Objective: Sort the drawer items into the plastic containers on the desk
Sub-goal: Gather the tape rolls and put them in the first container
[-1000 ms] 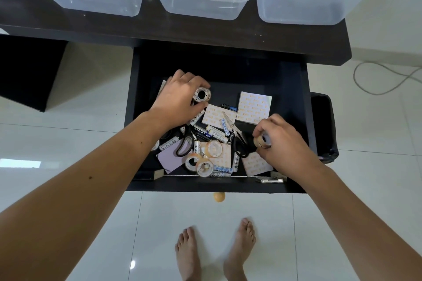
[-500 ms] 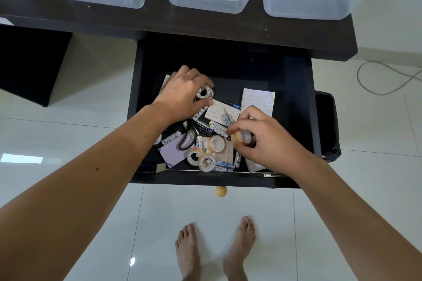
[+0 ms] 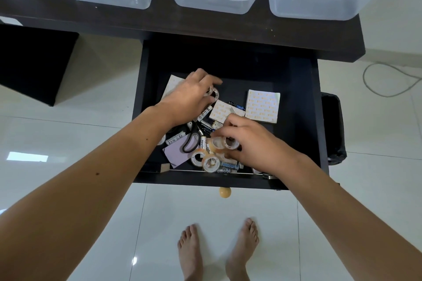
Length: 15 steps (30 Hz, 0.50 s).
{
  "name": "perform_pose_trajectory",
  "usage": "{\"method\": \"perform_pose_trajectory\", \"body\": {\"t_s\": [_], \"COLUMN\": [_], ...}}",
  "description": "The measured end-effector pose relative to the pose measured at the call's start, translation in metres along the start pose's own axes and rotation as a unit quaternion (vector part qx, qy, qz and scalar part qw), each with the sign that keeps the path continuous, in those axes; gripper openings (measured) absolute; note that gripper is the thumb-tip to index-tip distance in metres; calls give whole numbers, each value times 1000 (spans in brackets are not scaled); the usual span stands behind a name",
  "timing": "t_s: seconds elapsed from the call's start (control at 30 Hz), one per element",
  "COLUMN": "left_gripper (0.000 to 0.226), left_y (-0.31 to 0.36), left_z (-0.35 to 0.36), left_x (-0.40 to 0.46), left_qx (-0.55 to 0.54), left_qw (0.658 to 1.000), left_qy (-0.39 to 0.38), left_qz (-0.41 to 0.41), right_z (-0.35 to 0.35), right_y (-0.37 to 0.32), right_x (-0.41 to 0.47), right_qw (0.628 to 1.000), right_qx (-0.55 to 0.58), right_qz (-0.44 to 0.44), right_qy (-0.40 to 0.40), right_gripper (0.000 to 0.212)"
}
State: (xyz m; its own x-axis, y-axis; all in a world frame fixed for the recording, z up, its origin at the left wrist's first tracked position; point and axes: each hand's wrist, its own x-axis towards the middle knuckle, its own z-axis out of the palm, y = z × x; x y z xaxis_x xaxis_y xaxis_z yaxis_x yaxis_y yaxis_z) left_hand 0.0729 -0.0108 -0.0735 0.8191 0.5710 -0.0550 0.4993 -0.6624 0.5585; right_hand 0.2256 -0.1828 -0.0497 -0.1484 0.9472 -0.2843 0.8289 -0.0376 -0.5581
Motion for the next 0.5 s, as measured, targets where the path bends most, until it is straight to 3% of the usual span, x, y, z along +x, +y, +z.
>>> {"method": "perform_pose_trajectory", "body": {"t_s": [0.17,0.33,0.5], "left_gripper": [40,37,32], "left_y": [-3,-4,6], "left_z": [0,1,-5], "left_x": [-1,-3,-8], "left_qx": [-15,-30,-89], "left_qw": [999,999,995], "left_qy": [-31,-29,22], "left_qz": [0,-1,-24], "right_z": [2,2,-7], "right_y": [-1,-4,-4], "right_x": [6,4,-7], "right_qw": [1000,1000,992], "right_qx": [-18,1,114], "right_qz": [1,-11,36], "right_qy": [-13,5,39], "right_gripper": [64,44,38]}}
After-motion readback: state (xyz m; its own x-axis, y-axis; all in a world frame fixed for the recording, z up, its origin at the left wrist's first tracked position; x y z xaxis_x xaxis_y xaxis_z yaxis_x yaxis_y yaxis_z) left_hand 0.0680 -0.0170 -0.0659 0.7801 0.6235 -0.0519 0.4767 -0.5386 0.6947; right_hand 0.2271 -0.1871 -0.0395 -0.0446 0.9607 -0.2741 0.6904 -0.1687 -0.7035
